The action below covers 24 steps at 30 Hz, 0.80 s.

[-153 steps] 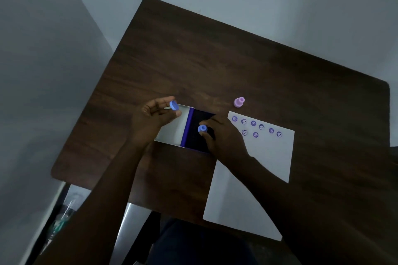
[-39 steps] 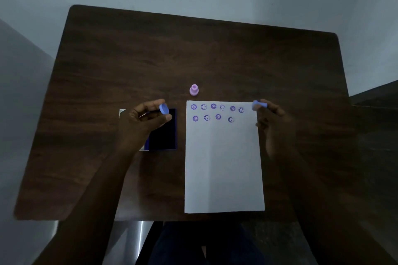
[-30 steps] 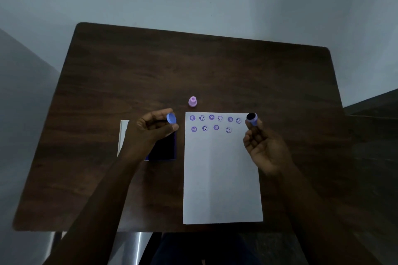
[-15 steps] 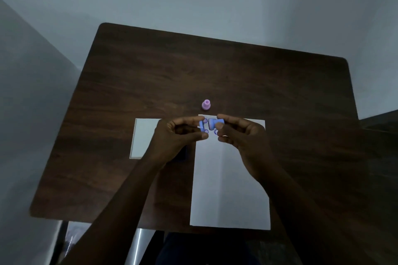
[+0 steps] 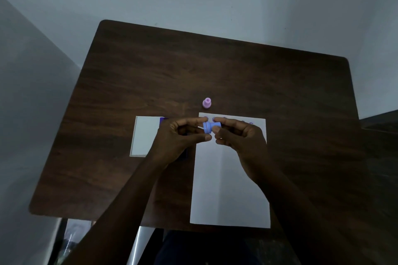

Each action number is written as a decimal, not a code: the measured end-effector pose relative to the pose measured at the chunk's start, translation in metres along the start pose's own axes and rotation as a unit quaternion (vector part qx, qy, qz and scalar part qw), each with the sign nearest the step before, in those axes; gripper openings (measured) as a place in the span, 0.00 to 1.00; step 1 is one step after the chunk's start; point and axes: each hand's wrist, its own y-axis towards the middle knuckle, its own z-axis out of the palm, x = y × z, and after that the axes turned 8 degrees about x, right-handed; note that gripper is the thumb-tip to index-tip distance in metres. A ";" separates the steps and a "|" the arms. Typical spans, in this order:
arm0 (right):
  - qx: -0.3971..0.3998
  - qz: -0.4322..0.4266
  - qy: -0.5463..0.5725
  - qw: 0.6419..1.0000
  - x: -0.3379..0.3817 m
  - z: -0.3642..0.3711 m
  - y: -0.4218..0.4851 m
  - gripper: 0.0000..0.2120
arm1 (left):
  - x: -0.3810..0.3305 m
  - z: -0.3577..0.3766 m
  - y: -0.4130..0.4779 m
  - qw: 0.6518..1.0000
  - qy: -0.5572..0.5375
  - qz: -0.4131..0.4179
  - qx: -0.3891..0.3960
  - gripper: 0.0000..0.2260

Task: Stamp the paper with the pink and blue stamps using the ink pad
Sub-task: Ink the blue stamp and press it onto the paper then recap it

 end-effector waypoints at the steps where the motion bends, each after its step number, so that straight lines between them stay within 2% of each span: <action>1: 0.000 -0.001 0.000 1.000 0.000 0.000 0.000 0.10 | 0.000 0.000 0.000 1.000 0.000 0.001 -0.001 0.18; 7: 0.022 0.002 -0.031 0.999 -0.002 -0.004 0.001 0.15 | 0.002 0.002 -0.002 1.000 0.010 0.004 -0.017 0.17; 15: 0.022 0.001 -0.045 0.999 -0.006 -0.005 0.005 0.15 | 0.009 0.009 -0.002 0.999 0.005 0.008 -0.040 0.16; 24: 0.023 0.018 -0.045 0.999 -0.008 -0.003 0.006 0.15 | 0.010 0.005 -0.002 1.000 0.008 0.002 -0.024 0.18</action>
